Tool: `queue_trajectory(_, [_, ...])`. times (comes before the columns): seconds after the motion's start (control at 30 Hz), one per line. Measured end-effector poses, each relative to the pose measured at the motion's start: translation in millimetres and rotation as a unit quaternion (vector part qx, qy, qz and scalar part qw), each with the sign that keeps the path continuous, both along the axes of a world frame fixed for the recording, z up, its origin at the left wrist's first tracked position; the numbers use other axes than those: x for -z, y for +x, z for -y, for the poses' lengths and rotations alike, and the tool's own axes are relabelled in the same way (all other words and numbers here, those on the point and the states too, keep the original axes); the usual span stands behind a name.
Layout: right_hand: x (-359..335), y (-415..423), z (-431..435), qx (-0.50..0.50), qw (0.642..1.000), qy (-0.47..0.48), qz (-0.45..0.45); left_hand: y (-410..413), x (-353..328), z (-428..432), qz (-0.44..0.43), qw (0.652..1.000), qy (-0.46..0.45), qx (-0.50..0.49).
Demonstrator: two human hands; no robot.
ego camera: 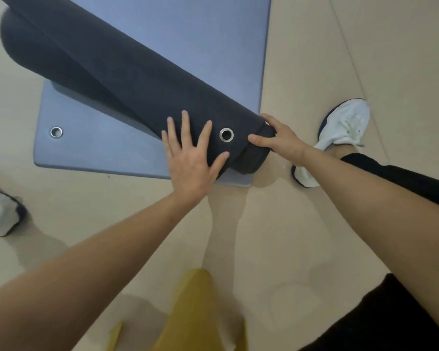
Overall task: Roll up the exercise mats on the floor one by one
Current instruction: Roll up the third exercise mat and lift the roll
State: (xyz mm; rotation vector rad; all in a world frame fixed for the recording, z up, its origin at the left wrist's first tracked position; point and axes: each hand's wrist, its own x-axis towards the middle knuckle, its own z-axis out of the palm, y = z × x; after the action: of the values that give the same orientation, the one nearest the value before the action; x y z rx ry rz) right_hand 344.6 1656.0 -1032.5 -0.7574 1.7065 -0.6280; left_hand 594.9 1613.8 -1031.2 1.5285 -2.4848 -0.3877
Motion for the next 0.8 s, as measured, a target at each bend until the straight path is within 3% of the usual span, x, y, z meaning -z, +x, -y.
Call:
queue_trajectory(0.37, [6.3, 1.7, 5.5, 0.116, 0.987, 0.024, 0.111, -39.1, 14.9, -28.4, 0.004, 0.989, 0.138, -0.054])
queue_trajectory(0.6, [-30.3, 46.6, 4.8, 0.117, 0.992, -0.04, 0.011, -25.3, -11.9, -34.9, -0.041, 0.962, 0.246, -0.111])
queue_trajectory(0.8, [-85.5, 105.9, 14.5, 0.116, 0.992, -0.046, 0.004, 19.3, -62.9, -15.2, -0.086, 0.955, 0.235, -0.158])
